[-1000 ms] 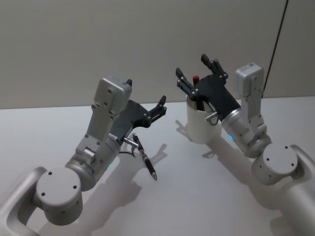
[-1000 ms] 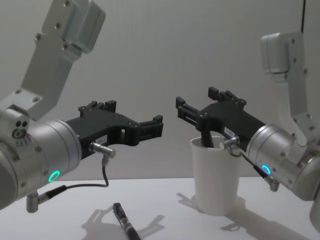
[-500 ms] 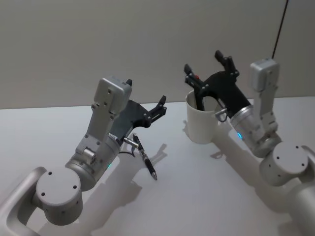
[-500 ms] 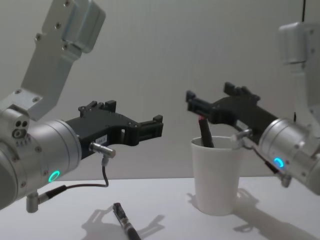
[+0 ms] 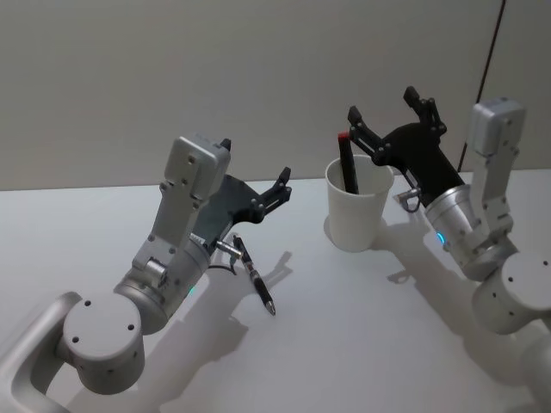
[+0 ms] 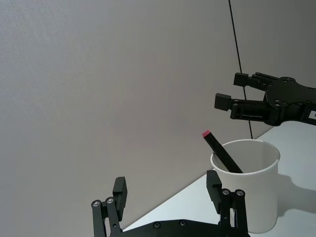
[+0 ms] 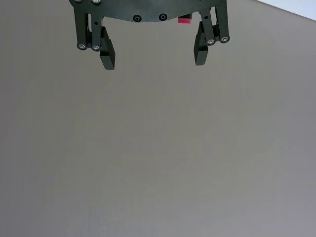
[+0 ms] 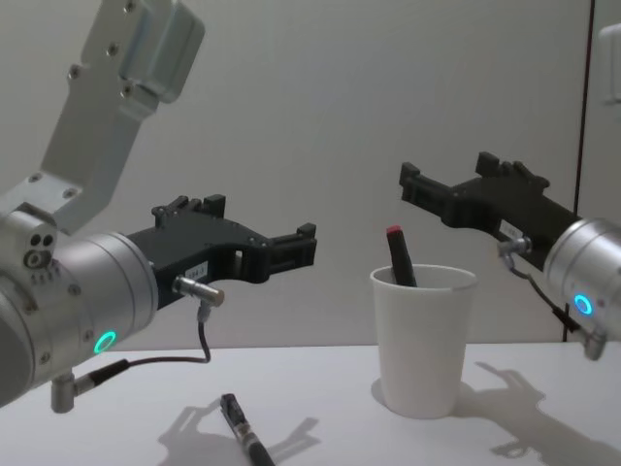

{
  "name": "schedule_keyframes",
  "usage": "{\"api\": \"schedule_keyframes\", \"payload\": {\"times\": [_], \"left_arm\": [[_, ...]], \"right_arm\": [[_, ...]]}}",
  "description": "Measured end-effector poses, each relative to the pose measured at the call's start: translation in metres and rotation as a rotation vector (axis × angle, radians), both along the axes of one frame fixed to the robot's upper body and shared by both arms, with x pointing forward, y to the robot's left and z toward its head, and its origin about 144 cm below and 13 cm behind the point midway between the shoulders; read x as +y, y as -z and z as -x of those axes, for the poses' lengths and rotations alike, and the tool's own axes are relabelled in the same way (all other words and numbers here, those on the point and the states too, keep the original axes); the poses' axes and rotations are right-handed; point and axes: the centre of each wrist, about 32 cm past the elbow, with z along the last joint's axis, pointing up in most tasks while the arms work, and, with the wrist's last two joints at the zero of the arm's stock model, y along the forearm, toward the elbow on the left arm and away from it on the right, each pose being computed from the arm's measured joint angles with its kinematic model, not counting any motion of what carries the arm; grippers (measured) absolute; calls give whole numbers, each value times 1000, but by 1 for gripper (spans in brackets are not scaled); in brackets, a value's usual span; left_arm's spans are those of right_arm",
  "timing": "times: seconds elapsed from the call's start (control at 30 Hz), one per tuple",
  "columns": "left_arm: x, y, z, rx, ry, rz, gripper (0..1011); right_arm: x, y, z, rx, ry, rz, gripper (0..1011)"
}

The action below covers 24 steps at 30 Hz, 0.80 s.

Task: Place the pen into the pen holder.

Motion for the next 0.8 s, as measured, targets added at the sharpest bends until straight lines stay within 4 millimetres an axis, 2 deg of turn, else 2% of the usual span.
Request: {"api": "schedule_keyframes", "payload": {"times": [0.23,0.8], "left_arm": [[0,0,0,0,0,0,1001],[0,0,0,0,0,0,1001]], "right_arm": [[-8,1,10,25,15,2,1001],[-37,-2,57,134,69,21,1001]]}}
